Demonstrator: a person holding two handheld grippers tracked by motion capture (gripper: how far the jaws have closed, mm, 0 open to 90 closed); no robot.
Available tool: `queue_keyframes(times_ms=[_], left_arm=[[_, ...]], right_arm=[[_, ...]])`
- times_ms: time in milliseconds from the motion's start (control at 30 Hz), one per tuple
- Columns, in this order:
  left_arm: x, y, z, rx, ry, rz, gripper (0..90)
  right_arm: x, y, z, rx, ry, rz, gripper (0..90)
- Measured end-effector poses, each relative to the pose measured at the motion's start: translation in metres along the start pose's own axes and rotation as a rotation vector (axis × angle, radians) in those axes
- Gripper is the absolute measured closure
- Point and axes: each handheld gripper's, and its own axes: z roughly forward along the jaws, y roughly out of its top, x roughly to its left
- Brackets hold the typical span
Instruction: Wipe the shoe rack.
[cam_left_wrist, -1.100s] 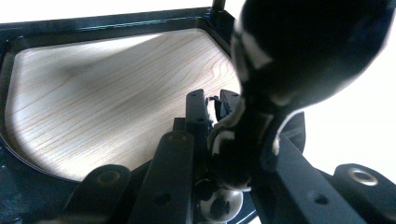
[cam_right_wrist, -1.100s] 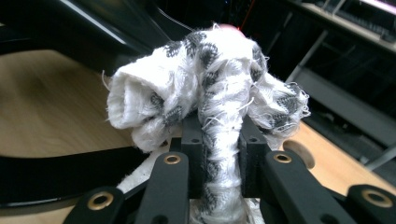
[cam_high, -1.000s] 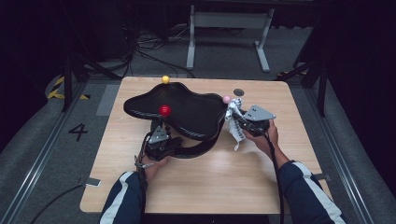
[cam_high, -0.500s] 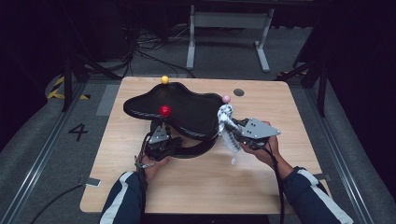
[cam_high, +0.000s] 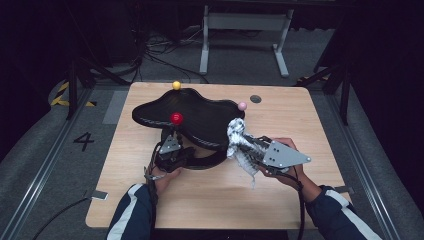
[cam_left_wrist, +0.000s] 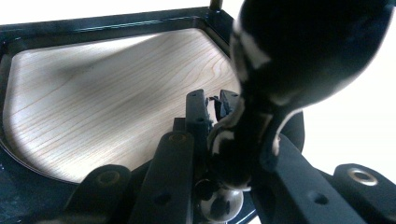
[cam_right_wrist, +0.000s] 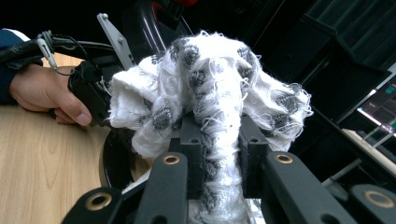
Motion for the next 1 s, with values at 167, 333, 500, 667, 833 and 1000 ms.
queue_keyframes(times_ms=[167, 333, 500, 667, 833, 1000], left_arm=[[-0.001, -0.001, 0.002, -0.019, 0.004, 0.0, 82.9], [-0.001, -0.001, 0.002, -0.019, 0.004, 0.0, 83.0], [0.0, -0.001, 0.002, -0.018, 0.002, 0.001, 82.9], [0.0, 0.0, 0.0, -0.002, 0.004, 0.001, 82.9], [0.0, 0.0, 0.002, -0.02, 0.003, 0.0, 82.7], [0.0, 0.0, 0.002, -0.021, 0.002, 0.0, 82.6]], right_arm=[[-0.003, -0.008, 0.005, 0.01, -0.015, 0.006, 78.6], [-0.014, -0.028, 0.017, 0.078, -0.039, 0.083, 78.6], [-0.022, -0.045, 0.029, 0.131, -0.057, 0.129, 78.6], [-0.029, -0.063, 0.041, 0.175, -0.072, 0.175, 78.6], [-0.033, -0.082, 0.051, 0.254, -0.081, 0.209, 78.6], [-0.03, -0.1, 0.062, 0.334, -0.061, 0.228, 78.7]])
